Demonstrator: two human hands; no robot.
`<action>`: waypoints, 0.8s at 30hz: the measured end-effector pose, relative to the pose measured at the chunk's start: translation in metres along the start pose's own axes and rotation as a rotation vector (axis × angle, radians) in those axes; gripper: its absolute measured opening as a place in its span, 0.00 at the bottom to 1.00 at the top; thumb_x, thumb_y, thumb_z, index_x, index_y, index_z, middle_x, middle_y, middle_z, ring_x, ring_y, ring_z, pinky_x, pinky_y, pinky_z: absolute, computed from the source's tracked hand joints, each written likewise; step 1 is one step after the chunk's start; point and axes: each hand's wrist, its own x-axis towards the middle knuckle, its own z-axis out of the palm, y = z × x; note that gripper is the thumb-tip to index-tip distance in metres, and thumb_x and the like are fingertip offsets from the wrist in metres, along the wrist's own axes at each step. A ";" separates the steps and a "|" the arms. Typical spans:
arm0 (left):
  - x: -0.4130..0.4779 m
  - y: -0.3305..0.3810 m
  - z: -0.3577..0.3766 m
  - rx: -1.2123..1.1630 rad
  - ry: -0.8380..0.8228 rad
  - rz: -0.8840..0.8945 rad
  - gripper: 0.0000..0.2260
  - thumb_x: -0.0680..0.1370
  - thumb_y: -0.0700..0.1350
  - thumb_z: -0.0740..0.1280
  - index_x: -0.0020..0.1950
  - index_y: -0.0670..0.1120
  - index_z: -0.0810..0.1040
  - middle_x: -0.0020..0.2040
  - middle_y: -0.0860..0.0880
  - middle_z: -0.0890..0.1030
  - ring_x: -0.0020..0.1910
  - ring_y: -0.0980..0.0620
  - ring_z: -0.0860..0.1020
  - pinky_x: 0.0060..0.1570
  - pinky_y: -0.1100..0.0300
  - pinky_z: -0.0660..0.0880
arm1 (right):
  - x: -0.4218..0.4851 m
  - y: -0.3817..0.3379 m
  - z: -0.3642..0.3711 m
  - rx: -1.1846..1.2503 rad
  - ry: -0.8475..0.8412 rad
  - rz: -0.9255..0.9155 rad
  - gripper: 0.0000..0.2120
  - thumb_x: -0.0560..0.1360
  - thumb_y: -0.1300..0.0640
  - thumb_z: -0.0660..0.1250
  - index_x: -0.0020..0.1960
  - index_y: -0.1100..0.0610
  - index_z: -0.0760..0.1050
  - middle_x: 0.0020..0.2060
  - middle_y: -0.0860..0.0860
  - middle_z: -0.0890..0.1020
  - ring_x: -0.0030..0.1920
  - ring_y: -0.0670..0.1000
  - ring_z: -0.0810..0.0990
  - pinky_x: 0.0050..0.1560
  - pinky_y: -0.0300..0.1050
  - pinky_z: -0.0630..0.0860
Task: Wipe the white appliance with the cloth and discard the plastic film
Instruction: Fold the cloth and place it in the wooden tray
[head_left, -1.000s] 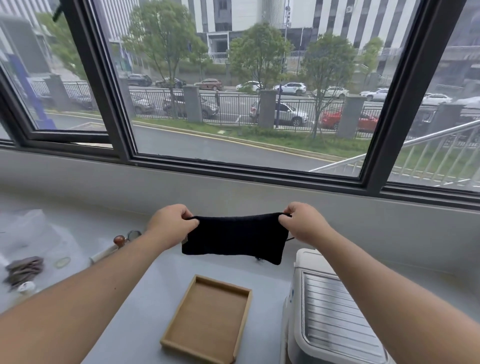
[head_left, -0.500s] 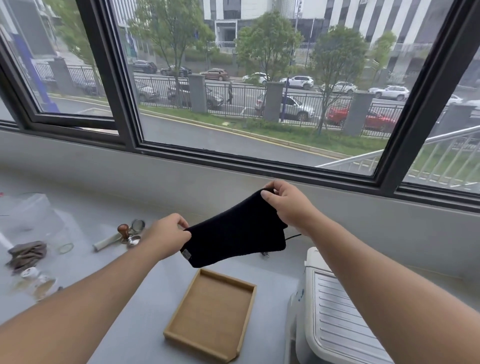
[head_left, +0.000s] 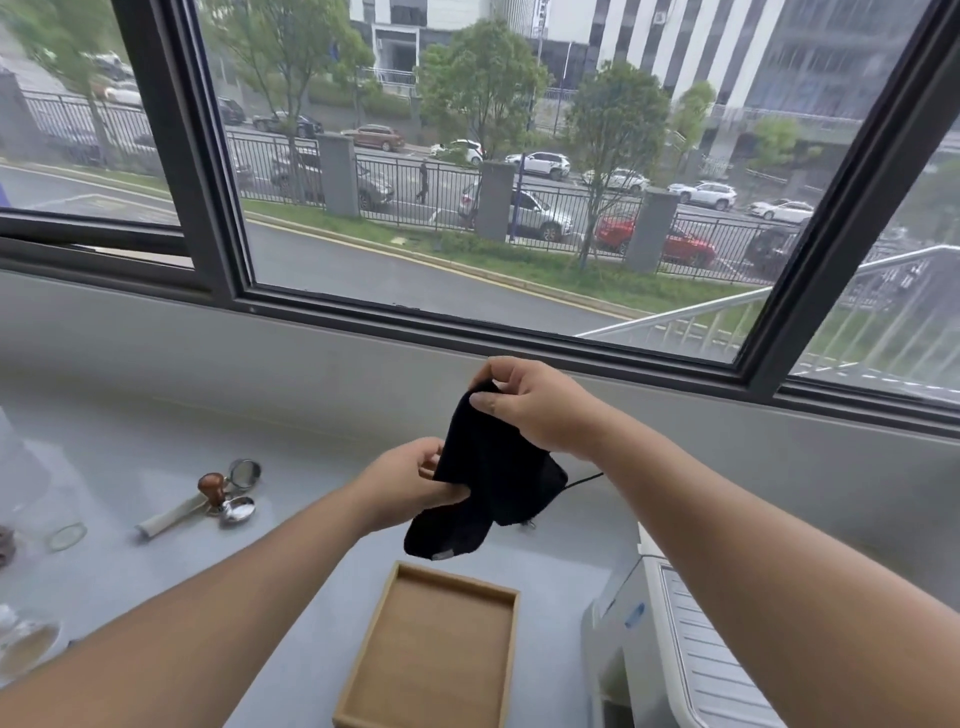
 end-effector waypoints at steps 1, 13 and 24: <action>0.006 0.001 0.000 0.026 0.014 0.029 0.09 0.74 0.50 0.74 0.53 0.54 0.83 0.49 0.53 0.88 0.50 0.55 0.86 0.53 0.53 0.82 | 0.000 0.000 0.000 -0.002 0.003 0.011 0.04 0.81 0.49 0.68 0.48 0.42 0.80 0.39 0.44 0.87 0.36 0.45 0.84 0.35 0.40 0.79; 0.058 -0.002 -0.014 0.023 0.152 -0.055 0.04 0.80 0.45 0.70 0.47 0.51 0.83 0.44 0.51 0.86 0.45 0.50 0.83 0.41 0.57 0.76 | -0.031 0.035 0.009 -0.016 0.061 0.168 0.06 0.78 0.53 0.72 0.46 0.41 0.83 0.35 0.40 0.84 0.34 0.41 0.81 0.36 0.34 0.76; 0.065 0.019 -0.034 -0.472 -0.138 -0.032 0.12 0.83 0.37 0.62 0.54 0.46 0.85 0.48 0.42 0.88 0.43 0.46 0.86 0.41 0.54 0.81 | -0.024 0.052 0.043 -0.098 0.324 0.362 0.15 0.69 0.37 0.73 0.52 0.42 0.75 0.49 0.42 0.82 0.49 0.42 0.81 0.48 0.46 0.80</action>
